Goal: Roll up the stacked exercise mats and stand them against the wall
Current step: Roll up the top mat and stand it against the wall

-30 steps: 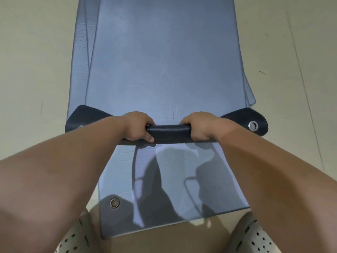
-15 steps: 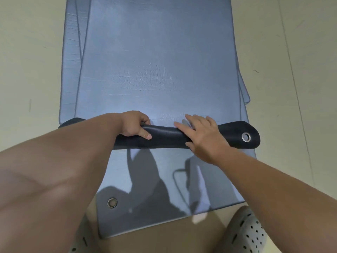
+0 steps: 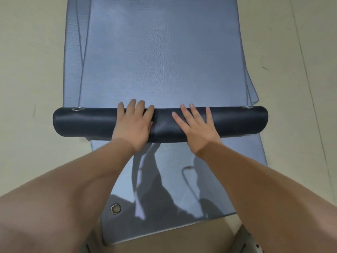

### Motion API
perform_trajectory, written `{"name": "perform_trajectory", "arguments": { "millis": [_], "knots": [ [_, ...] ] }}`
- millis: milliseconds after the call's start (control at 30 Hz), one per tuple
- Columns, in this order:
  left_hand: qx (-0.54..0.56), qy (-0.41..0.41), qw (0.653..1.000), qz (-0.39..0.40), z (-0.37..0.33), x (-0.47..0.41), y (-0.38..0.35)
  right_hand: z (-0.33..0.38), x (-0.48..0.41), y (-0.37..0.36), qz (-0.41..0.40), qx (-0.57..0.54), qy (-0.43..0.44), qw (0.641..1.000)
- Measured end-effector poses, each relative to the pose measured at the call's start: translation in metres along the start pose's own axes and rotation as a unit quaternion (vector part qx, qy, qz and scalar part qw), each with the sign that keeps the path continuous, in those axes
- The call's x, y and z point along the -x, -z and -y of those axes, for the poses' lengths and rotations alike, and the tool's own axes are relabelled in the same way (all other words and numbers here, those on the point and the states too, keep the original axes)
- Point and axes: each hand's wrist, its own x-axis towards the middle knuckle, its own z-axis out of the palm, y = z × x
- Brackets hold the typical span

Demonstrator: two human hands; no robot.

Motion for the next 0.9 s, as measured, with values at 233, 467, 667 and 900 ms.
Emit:
{"name": "perform_trajectory", "arguments": {
  "millis": [233,467,667,900],
  "knots": [
    [0.010,-0.016,0.998,0.061,-0.032,0.045,-0.023,-0.022,-0.028,0.017,0.058,-0.052,0.033,0.996],
    [0.011,-0.001,0.992,0.126,-0.024,-0.004,0.004,-0.022,-0.017,0.017,0.008,-0.039,-0.014,0.999],
    [0.055,0.006,0.991,0.122,-0.018,-0.019,0.016,-0.004,-0.028,0.016,0.028,-0.002,-0.092,0.995],
    [0.023,-0.031,0.999,0.036,-0.011,0.003,0.021,-0.020,-0.031,0.038,0.058,-0.067,-0.071,0.994]
  ]
}}
